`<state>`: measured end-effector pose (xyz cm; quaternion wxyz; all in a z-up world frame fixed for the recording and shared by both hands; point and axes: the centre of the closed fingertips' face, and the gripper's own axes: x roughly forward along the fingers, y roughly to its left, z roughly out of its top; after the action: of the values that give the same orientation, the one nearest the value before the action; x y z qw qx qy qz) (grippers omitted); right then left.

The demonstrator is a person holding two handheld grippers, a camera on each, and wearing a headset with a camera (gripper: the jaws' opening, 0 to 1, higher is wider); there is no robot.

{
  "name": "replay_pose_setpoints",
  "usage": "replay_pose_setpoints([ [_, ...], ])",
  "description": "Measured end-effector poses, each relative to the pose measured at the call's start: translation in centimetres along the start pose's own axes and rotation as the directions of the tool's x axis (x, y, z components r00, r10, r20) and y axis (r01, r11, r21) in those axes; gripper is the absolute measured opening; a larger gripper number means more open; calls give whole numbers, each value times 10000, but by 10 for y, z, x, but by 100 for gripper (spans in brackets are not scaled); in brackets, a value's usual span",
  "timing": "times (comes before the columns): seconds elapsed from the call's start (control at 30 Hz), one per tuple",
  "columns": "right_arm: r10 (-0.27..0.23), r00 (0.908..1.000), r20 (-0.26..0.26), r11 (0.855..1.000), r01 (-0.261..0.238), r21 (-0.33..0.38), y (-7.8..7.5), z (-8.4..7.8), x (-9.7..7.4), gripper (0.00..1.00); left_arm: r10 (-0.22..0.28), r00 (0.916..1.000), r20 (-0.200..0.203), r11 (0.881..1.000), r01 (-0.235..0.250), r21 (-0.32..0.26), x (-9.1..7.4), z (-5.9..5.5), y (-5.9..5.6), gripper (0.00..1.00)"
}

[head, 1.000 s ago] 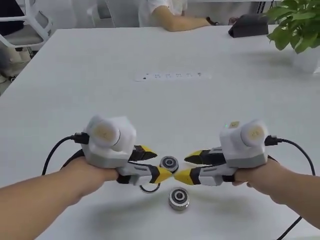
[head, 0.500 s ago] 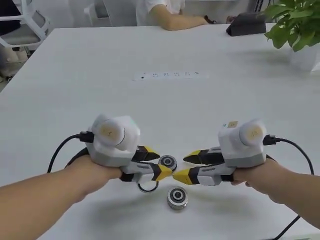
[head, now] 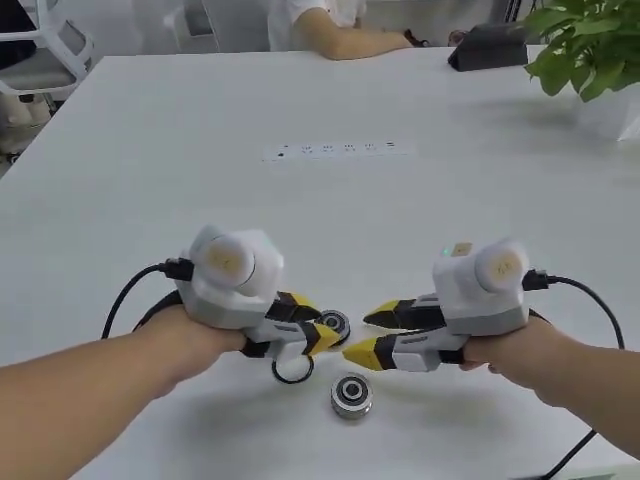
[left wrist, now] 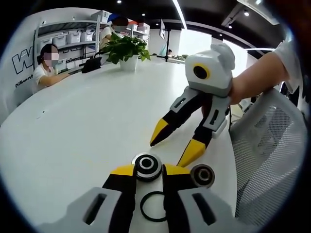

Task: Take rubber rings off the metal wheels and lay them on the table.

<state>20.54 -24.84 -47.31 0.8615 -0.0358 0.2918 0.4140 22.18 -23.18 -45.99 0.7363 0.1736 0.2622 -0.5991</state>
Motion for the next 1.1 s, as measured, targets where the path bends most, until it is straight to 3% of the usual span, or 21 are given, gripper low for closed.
replay_pose_setpoints([
  [0.23,-36,10000,-7,10000,36,-12,-1,-1,0,35,88,10000,-36,9999,-88,111,1,0,0,12],
  [0.33,-46,10000,-22,10000,46,-24,-1,-1,0,35,303,9993,-199,9966,-287,775,3,0,1,10],
  [0.43,-34,10000,-39,10000,34,-30,-1,-1,1,35,281,9993,-235,9963,-261,824,4,2,0,9],
  [1.1,30,10000,-1,9999,-30,-158,0,5,6,34,521,9985,-186,9975,-511,488,6,2,4,7],
])
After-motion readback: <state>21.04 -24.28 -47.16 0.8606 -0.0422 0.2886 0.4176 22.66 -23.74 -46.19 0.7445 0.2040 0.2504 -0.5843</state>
